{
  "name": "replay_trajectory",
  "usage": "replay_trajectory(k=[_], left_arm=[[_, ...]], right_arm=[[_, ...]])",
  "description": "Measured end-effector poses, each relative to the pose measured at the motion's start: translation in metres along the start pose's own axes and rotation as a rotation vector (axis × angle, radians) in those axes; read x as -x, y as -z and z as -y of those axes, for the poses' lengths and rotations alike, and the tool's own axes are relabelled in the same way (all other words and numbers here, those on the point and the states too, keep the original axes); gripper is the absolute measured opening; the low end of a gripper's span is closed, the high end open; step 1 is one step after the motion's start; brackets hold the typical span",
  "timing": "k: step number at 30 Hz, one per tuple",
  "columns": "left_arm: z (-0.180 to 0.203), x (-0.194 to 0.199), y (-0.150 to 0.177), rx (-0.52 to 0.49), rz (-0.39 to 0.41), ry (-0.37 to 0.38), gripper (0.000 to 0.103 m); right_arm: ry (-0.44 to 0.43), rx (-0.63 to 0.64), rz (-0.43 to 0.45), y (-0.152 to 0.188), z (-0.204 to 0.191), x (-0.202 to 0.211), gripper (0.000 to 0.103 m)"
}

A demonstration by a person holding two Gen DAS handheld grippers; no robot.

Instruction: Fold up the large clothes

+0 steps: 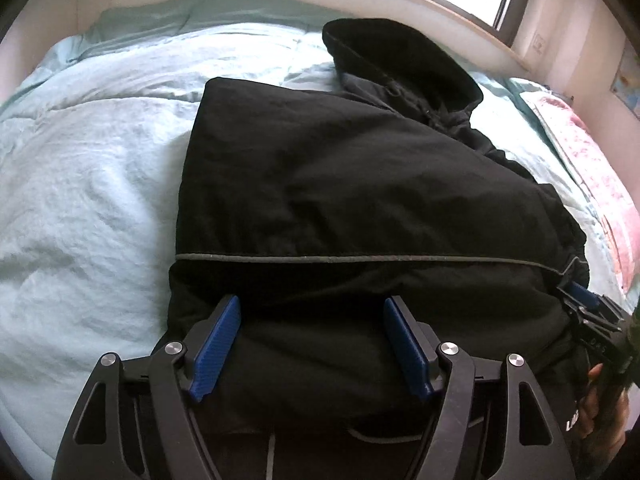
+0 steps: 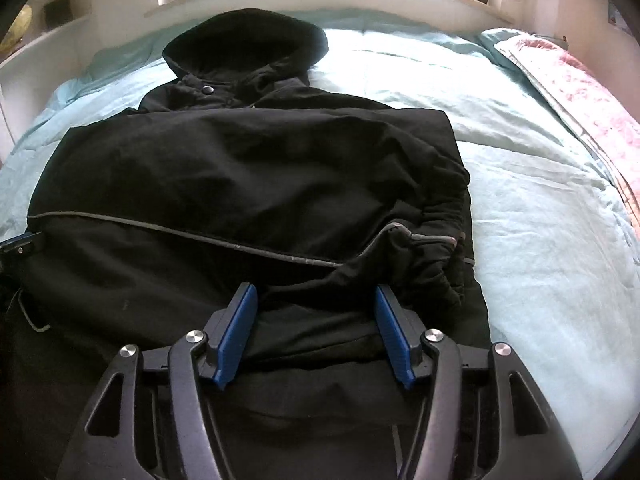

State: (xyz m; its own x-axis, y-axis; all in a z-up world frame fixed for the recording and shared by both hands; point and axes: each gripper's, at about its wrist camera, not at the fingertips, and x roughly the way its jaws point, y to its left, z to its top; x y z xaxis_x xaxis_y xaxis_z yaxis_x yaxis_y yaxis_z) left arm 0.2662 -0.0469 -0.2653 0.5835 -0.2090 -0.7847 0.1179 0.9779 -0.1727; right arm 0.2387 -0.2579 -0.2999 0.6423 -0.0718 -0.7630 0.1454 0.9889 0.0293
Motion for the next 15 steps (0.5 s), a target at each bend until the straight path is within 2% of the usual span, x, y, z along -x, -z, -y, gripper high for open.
replay_trajectory(k=[15], left_arm=[[0.004, 0.016, 0.018, -0.022, 0.091, -0.016, 0.075]], right_arm=[[0.054, 0.015, 0.066, 0.014, -0.012, 0.010, 0.062]])
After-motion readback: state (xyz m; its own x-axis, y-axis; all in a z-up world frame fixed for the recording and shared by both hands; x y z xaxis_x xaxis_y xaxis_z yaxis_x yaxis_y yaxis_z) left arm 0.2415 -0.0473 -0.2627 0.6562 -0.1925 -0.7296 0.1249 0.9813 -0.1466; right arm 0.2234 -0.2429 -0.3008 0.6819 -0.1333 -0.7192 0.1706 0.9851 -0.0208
